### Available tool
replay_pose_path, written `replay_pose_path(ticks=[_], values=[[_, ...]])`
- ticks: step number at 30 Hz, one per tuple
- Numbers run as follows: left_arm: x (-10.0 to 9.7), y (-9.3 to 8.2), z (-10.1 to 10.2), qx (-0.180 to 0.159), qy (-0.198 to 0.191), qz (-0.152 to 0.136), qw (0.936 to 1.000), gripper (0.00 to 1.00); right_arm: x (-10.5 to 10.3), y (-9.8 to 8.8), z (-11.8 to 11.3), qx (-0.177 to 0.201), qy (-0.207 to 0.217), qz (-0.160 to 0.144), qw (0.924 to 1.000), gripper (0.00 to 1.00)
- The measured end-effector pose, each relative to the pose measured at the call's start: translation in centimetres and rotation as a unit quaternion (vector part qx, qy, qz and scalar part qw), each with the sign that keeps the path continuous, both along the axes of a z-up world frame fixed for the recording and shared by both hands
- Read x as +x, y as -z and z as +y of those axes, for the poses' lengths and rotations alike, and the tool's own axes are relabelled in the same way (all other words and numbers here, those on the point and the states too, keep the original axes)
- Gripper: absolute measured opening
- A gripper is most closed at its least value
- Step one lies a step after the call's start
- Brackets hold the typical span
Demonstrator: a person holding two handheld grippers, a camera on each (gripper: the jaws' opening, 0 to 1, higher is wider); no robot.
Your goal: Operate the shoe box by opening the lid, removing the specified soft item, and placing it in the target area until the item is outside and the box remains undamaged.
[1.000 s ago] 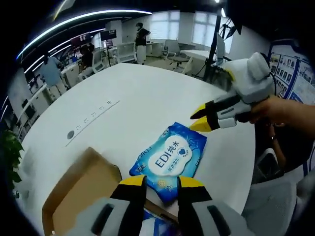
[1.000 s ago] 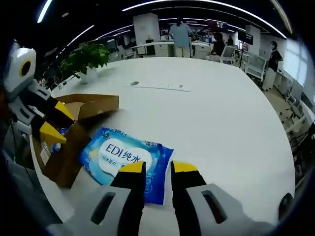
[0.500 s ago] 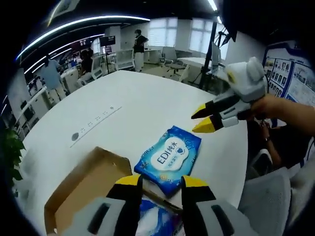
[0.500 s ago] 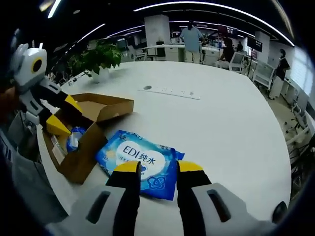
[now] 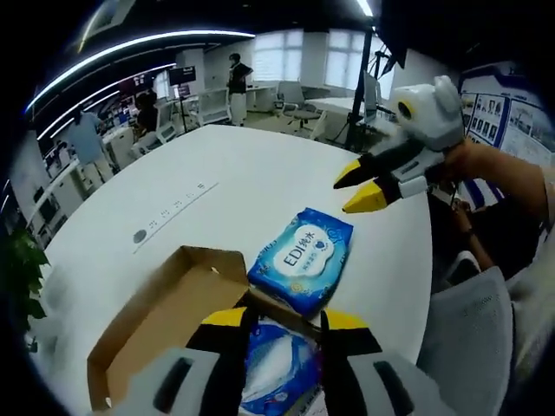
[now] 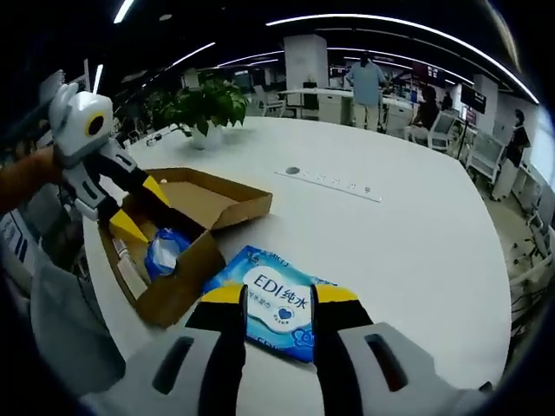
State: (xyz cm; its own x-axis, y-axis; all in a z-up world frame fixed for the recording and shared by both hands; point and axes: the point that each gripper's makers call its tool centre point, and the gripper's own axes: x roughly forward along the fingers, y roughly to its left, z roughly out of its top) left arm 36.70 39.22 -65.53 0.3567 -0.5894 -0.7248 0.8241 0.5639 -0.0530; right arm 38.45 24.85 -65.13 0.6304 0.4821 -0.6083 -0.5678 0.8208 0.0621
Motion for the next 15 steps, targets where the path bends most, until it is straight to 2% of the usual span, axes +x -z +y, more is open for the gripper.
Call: replay_pose_path(ticks=[15], values=[[-0.5,1.9,3.3,0.018,0.000,0.011,0.9998,0.31,-0.6,-0.9,5.1,-0.011,-0.080,-0.014,0.9967,0.25]])
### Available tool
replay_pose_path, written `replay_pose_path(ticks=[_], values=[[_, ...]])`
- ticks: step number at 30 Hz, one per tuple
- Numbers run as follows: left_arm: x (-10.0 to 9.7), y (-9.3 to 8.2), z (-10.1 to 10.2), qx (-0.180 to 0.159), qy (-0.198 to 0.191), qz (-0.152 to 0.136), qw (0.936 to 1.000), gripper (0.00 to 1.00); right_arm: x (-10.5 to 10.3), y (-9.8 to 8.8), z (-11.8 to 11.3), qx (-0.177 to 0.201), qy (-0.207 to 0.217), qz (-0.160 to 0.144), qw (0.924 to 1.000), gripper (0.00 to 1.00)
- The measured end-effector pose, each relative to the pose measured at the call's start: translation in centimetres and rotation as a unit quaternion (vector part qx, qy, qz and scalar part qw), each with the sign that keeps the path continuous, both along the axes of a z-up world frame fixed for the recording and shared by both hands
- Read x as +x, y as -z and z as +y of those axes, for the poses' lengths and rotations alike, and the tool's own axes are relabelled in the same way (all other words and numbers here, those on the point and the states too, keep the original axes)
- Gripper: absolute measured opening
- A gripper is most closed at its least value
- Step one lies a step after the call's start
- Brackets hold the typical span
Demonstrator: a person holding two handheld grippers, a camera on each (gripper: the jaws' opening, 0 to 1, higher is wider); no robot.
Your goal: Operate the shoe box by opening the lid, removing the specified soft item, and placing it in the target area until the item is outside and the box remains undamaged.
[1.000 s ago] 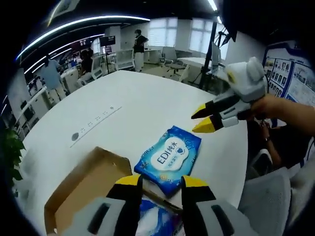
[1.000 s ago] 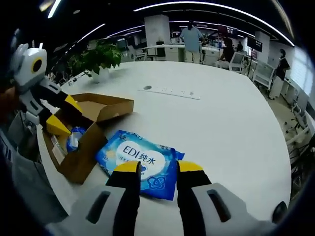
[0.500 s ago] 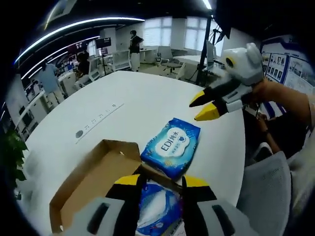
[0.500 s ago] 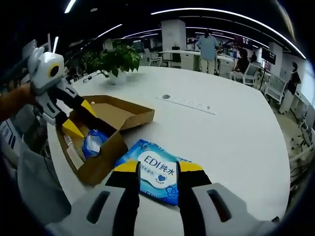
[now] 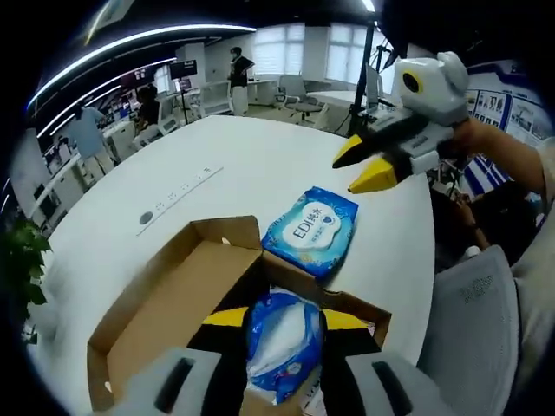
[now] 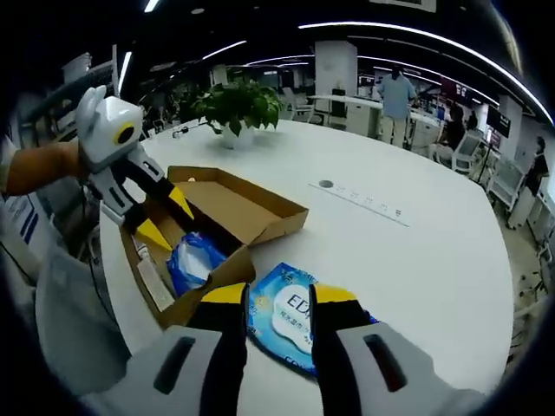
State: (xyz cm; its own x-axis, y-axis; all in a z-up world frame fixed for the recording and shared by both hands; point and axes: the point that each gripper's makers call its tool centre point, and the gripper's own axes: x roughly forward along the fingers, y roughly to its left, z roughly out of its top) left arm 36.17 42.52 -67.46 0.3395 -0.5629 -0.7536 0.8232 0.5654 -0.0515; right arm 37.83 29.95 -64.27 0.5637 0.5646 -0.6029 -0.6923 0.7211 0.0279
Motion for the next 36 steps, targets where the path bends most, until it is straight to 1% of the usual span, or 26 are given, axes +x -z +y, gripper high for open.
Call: replay_pose_path(ticks=[8,9,14,22,27,36], values=[[-0.5,0.9,0.9,-0.003,0.015,0.013,0.9998,0.28,-0.8,0.6,3.3,-0.019,-0.064,-0.010,0.9977,0.22],[-0.7,1.1,0.9,-0.003,0.020,0.016,0.9997,0.28,-1.0,0.8,3.8,-0.024,-0.077,-0.012,0.9967,0.22],[-1.2,1.8,1.2,0.003,0.036,0.024,0.9991,0.28,-1.5,1.5,5.7,-0.039,-0.116,-0.017,0.9923,0.21],[-1.8,2.7,1.2,0.013,0.061,0.025,0.9977,0.27,-1.6,2.7,7.7,-0.053,-0.147,-0.015,0.9875,0.21],[-2.2,2.9,1.1,0.006,0.065,0.031,0.9973,0.25,-1.6,3.4,8.9,-0.061,-0.164,-0.015,0.9844,0.20],[-3.0,4.1,0.6,0.015,0.088,0.043,0.9951,0.18,-1.4,4.9,11.1,-0.077,-0.190,-0.013,0.9787,0.16]])
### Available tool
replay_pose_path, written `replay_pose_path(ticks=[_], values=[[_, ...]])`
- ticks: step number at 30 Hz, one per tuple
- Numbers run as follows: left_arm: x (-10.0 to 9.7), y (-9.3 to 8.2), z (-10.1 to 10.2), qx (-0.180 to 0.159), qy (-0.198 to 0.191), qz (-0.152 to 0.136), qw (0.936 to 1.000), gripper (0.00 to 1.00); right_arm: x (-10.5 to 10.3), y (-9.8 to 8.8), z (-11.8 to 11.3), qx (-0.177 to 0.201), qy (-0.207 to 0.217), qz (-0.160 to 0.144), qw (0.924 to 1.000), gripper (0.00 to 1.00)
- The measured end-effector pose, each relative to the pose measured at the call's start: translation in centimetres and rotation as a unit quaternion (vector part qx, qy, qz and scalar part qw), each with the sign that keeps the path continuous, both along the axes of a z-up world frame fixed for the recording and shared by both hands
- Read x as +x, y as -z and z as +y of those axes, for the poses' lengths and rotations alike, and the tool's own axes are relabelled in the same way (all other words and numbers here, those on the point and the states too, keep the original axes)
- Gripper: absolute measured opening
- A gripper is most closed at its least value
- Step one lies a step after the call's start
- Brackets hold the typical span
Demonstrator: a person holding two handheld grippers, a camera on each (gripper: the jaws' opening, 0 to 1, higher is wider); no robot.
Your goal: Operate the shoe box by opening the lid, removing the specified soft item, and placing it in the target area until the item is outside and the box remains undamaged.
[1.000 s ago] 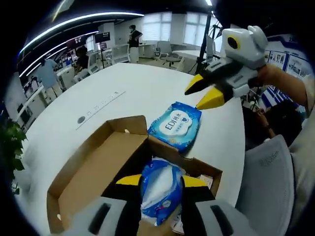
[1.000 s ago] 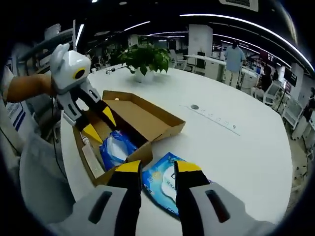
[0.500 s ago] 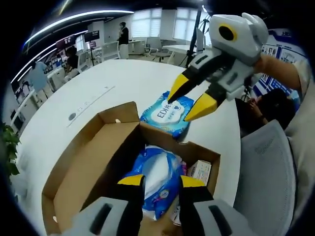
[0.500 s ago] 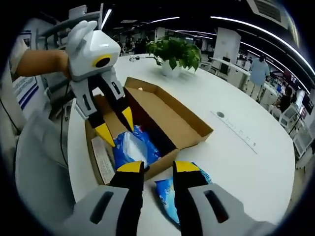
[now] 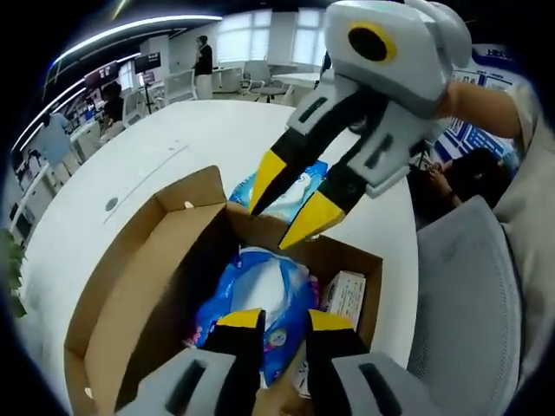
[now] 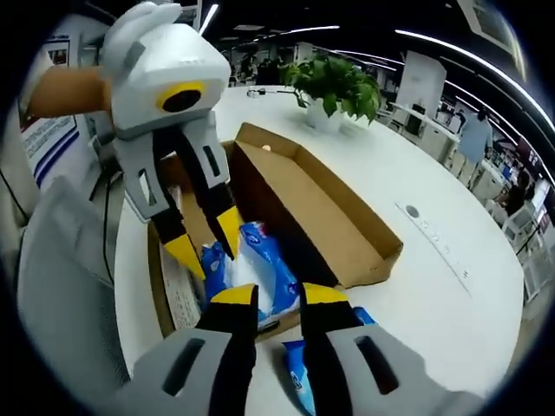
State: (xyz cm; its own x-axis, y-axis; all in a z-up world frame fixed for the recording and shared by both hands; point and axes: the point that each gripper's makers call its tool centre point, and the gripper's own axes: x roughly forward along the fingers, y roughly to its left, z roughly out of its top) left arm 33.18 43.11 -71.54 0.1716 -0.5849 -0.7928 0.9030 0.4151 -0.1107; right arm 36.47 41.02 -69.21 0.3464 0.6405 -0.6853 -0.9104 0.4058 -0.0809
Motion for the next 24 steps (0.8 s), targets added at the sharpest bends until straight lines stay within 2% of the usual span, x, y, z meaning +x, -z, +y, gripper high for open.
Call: replay_pose_path(ticks=[7,10,14,18,21,24], values=[[-0.4,1.1,-0.7,0.012,0.015,0.013,0.9997,0.15,0.3,1.1,1.1,-0.012,-0.013,0.006,0.9998,0.13],[-0.2,1.8,-0.5,0.027,0.015,0.013,0.9994,0.15,0.6,1.6,1.5,-0.018,-0.016,0.009,0.9997,0.12],[-0.3,2.2,-0.5,0.030,0.015,0.023,0.9992,0.15,0.8,2.3,1.9,-0.022,-0.019,0.014,0.9995,0.10],[-0.3,2.7,-0.1,0.038,-0.010,0.045,0.9982,0.11,1.2,3.1,2.4,-0.033,-0.021,0.017,0.9991,0.09],[-0.3,2.7,-0.1,0.031,-0.024,0.060,0.9974,0.09,1.1,3.7,3.0,-0.039,-0.026,0.024,0.9986,0.08],[-0.4,2.7,0.1,0.033,-0.031,0.064,0.9969,0.01,1.2,4.3,3.2,-0.050,-0.028,0.023,0.9981,0.08]])
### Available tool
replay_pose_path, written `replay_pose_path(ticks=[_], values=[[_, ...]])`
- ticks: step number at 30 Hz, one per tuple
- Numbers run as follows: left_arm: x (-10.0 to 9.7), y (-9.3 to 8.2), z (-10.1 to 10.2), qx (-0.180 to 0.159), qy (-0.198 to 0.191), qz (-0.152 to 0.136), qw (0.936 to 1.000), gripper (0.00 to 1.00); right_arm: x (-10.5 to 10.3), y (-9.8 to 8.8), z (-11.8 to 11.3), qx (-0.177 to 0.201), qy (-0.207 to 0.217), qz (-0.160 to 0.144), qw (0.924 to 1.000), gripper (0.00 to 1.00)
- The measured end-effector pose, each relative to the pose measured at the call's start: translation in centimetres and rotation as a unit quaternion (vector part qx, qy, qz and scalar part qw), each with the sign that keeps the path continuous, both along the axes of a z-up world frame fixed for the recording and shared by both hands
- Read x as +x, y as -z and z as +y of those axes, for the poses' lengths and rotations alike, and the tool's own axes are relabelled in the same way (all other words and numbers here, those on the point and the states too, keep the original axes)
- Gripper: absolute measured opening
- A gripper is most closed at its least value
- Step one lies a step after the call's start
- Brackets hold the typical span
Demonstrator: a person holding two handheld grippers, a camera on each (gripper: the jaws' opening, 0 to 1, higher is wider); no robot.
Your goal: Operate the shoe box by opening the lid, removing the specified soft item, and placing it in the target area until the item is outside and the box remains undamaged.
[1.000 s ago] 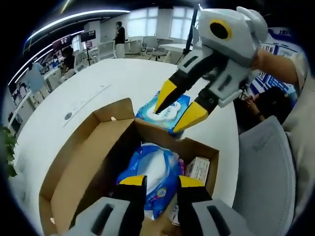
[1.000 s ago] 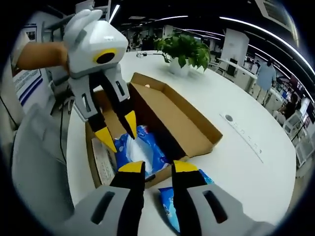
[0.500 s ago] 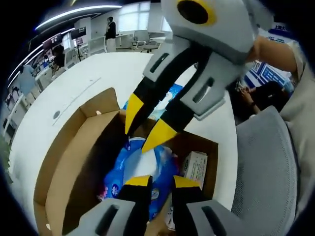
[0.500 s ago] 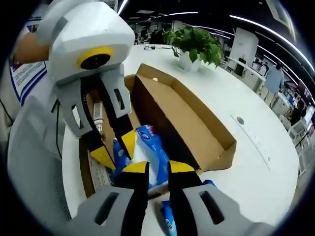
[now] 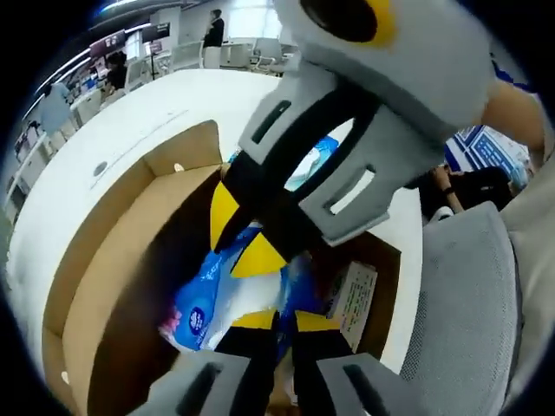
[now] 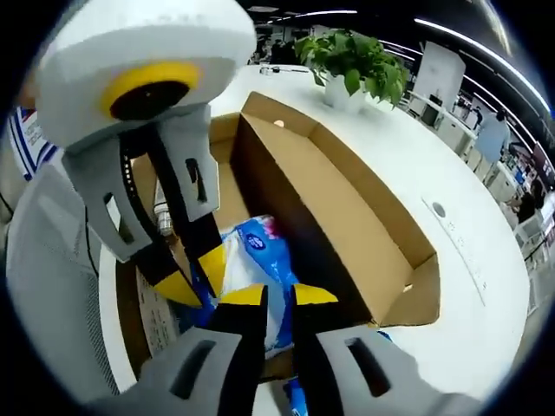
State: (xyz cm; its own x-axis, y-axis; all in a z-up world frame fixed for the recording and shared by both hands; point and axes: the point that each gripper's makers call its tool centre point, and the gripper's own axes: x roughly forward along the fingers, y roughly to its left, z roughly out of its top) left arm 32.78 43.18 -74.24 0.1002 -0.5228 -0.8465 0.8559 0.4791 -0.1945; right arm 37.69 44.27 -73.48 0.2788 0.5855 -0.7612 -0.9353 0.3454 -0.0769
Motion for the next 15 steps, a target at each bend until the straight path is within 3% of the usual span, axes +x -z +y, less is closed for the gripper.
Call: replay_pose_path(ticks=[5,15], values=[[0.2,-0.1,0.5,-0.004,-0.019,0.000,0.9998,0.01,0.3,0.8,0.1,-0.014,0.009,0.001,0.9999,0.01],[0.4,-1.0,1.0,-0.012,-0.044,-0.007,0.9989,0.00,-0.1,-0.2,0.2,-0.006,0.004,-0.002,1.0000,0.00]])
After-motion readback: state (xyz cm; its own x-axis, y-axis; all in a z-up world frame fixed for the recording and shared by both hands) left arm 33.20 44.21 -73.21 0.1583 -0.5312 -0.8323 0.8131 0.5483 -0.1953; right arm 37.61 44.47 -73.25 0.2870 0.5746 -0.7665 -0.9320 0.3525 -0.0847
